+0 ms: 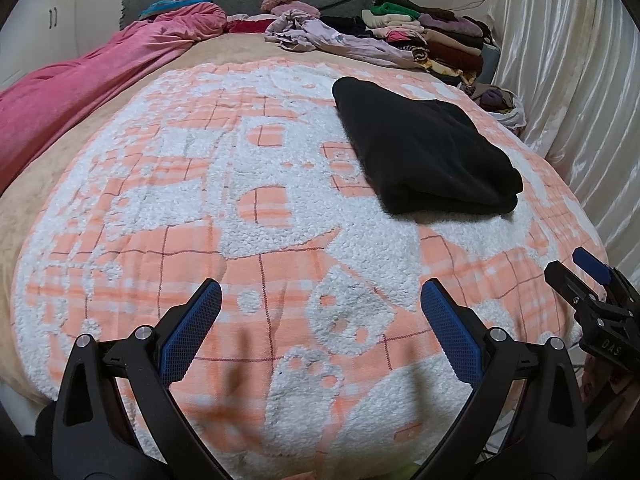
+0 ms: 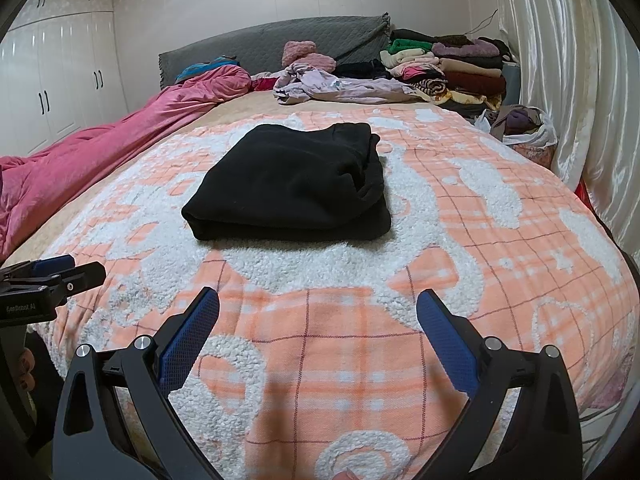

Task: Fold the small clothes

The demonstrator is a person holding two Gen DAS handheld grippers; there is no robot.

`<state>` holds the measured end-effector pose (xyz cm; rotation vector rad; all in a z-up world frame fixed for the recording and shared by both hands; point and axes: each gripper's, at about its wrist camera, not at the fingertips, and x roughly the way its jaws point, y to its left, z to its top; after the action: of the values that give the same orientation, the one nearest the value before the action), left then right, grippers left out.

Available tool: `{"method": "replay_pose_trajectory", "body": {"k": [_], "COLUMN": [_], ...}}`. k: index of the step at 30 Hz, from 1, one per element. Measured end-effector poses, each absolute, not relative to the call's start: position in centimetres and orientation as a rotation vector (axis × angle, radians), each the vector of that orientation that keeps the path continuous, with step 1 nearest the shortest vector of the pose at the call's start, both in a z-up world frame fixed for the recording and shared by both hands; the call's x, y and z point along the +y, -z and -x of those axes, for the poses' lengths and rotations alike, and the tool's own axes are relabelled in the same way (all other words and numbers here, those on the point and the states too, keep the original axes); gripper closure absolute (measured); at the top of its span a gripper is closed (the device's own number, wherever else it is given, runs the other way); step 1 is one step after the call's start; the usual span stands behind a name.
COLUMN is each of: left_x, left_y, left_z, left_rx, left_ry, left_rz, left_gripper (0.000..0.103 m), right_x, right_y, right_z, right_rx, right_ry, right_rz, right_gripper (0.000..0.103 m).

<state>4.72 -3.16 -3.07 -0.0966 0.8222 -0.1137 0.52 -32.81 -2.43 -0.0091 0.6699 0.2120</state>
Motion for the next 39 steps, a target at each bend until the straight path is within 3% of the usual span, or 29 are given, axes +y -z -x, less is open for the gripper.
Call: {"method": "replay_pose_trajectory", "body": {"k": [31, 39], "left_x": [-3.8, -2.7], "left_y": [3.2, 3.7], "left_z": [-4.3, -4.7], "left_rx": [0.822, 0.853], "left_ry": [0.131, 0.101], "left_rz": [0.065, 0.056], "left_gripper": [0.010, 0.010], "right_x": [-34.2, -39.5], "right_y": [2.9, 2.8], "right_z": [-0.7, 0.4], "right_rx": [0.690, 0.646], "right_ry": [-0.124, 0.150], "right_rz": [-0.006, -0.057], "right_gripper": [0.005, 0.005]}}
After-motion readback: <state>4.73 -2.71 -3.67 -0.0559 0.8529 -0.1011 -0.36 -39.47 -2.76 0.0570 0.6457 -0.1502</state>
